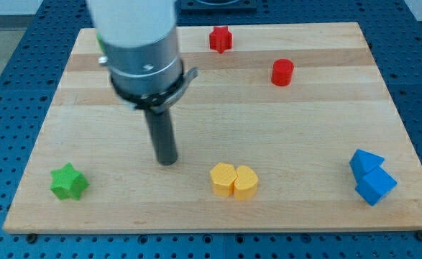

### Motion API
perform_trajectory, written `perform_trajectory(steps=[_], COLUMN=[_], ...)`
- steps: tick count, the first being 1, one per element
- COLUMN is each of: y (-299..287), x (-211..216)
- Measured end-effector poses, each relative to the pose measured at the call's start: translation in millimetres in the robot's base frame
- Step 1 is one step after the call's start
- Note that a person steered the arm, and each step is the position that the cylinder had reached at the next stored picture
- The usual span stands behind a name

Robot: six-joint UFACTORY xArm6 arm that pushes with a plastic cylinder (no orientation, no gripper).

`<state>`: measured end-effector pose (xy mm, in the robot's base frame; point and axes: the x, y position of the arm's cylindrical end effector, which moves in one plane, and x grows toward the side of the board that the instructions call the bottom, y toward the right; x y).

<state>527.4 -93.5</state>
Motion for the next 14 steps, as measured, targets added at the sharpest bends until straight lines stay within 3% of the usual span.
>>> perform_trajectory(steps=[2,4,5,9,12,14], y=[-47,-108,-133,-135,-102,-102], x=[69,91,83,18,-2,-48])
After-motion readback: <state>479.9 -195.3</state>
